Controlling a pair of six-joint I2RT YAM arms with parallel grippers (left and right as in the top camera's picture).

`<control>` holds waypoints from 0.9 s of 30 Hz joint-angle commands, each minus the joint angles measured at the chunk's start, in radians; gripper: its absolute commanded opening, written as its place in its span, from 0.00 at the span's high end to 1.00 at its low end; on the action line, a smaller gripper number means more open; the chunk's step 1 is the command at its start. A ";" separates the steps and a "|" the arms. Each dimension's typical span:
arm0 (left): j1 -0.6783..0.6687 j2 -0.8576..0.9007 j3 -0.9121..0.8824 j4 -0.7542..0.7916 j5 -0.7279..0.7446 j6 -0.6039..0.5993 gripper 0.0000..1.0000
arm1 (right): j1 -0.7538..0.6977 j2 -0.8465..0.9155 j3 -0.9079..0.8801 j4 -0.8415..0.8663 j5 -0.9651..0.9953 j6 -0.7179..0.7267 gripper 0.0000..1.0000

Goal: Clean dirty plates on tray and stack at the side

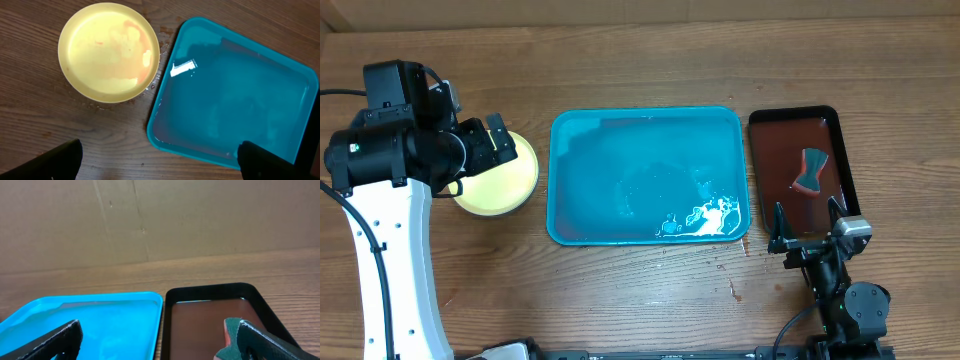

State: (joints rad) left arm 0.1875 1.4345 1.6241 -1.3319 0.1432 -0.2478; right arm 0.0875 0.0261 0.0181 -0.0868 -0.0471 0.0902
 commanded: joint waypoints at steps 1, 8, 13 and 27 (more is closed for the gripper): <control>-0.001 0.005 0.014 0.001 0.006 0.016 0.00 | 0.007 -0.008 -0.010 0.007 0.002 0.007 0.00; 0.002 -0.067 0.001 0.028 -0.067 0.016 0.00 | 0.007 -0.008 -0.010 0.007 0.002 0.007 0.00; -0.015 -0.240 -0.151 0.249 -0.050 0.016 0.00 | 0.007 -0.008 -0.010 0.007 0.002 0.007 0.00; -0.031 -1.006 -0.993 0.929 0.116 0.272 0.00 | 0.007 -0.008 -0.010 0.007 0.002 0.007 0.00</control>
State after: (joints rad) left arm 0.1631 0.5297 0.7509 -0.4427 0.2340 -0.0319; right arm 0.0879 0.0261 0.0181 -0.0860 -0.0479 0.0933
